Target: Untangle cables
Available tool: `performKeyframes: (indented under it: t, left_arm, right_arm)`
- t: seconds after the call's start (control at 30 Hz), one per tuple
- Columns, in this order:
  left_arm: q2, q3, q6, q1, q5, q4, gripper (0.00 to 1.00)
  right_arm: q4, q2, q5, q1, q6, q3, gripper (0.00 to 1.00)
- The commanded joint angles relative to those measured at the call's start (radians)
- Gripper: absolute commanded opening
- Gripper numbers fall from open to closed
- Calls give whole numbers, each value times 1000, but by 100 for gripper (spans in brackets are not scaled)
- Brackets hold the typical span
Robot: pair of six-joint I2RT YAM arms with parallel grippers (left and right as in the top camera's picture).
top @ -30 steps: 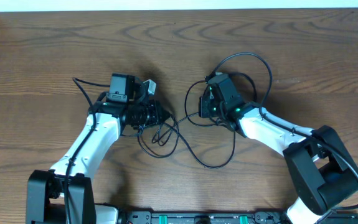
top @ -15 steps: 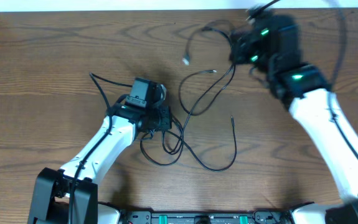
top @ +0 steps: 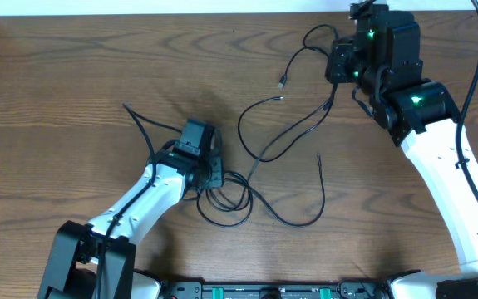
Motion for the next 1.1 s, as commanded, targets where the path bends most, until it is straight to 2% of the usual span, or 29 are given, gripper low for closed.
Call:
performKeyframes:
  t: [0.0, 0.13, 0.23, 0.3, 0.37, 0.4, 0.43, 0.57, 0.63, 0.73, 0.9, 0.97, 1.07]
  left_arm:
    - [1, -26, -72, -1, -149, -9, 10]
    - [1, -31, -188, -1, -268, -48, 10]
    - [1, -31, -234, -1, -291, -54, 10]
    - [1, -31, -271, -2, -278, -50, 27]
    - [0, -30, -289, -1, -236, -32, 53]
    - [0, -30, -289, -1, -211, -18, 60]
    - [-3, -28, -289, -1, -181, -1, 63]
    - [-22, -26, -289, -1, -108, 91, 70]
    - [-43, -26, -289, -1, -79, 136, 73]
    - [-89, -26, -290, 4, -45, 201, 83]
    - [-174, -26, -293, 40, 95, 339, 87]
    - [-192, -26, -346, 65, 163, 380, 87]
    - [-185, -26, -509, 102, 303, 419, 87]
  right_arm:
    - [19, -35, 169, -27, -65, 23, 1]
    - [42, -50, 336, -69, -101, 30, 1]
    - [-21, -50, 261, -93, -36, 29, 1]
    - [-59, -48, 117, -92, -30, 28, 1]
    - [-76, -46, -47, -86, -32, 24, 1]
    - [-85, -45, -126, -82, -43, 24, 1]
    - [-103, -43, -204, -75, -51, 23, 1]
    - [-194, -26, -353, -19, -98, 23, 1]
    - [-233, -10, -344, 12, -126, 23, 1]
    - [-301, 14, -344, 45, -144, 22, 1]
    - [-394, 44, -346, 63, -164, 18, 1]
    - [-418, 54, -370, 62, -163, 14, 1]
    - [-431, 55, -449, 61, -218, 14, 1]
